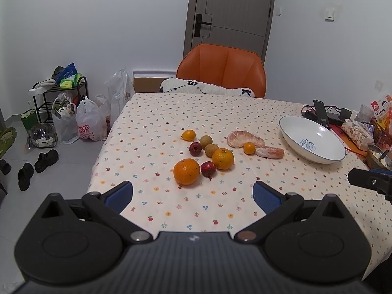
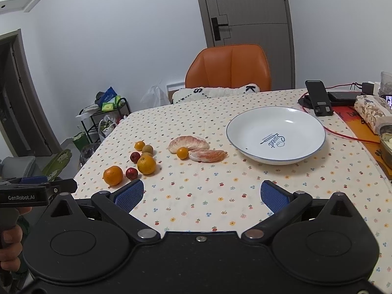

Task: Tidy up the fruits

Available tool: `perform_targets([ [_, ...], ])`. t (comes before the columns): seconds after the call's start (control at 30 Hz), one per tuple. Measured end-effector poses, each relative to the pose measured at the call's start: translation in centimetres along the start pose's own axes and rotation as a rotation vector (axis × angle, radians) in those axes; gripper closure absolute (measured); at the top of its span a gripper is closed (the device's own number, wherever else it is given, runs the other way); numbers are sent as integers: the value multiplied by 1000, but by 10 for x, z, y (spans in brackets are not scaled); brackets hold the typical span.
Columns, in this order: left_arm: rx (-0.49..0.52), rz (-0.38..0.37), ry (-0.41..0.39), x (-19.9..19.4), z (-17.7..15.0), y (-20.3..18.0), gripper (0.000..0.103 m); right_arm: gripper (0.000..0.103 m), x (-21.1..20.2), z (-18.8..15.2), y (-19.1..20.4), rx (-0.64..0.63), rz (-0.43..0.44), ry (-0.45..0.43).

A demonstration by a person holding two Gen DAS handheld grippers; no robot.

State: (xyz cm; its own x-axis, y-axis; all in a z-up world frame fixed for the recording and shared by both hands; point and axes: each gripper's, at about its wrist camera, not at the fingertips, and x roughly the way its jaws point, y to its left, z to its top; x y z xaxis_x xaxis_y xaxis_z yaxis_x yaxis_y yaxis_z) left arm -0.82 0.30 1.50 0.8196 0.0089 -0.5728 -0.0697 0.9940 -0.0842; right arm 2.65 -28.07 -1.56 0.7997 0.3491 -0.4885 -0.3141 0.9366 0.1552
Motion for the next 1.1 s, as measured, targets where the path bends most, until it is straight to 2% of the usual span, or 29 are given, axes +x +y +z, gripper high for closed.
perform_targets([
  [0.73,12,-10,-8,3,1,-6,0,0,2,2,-3,4,4,-2],
  [1.1,7,1,-5,17,6,-4,0,0,21,4,-9,9,16,16],
])
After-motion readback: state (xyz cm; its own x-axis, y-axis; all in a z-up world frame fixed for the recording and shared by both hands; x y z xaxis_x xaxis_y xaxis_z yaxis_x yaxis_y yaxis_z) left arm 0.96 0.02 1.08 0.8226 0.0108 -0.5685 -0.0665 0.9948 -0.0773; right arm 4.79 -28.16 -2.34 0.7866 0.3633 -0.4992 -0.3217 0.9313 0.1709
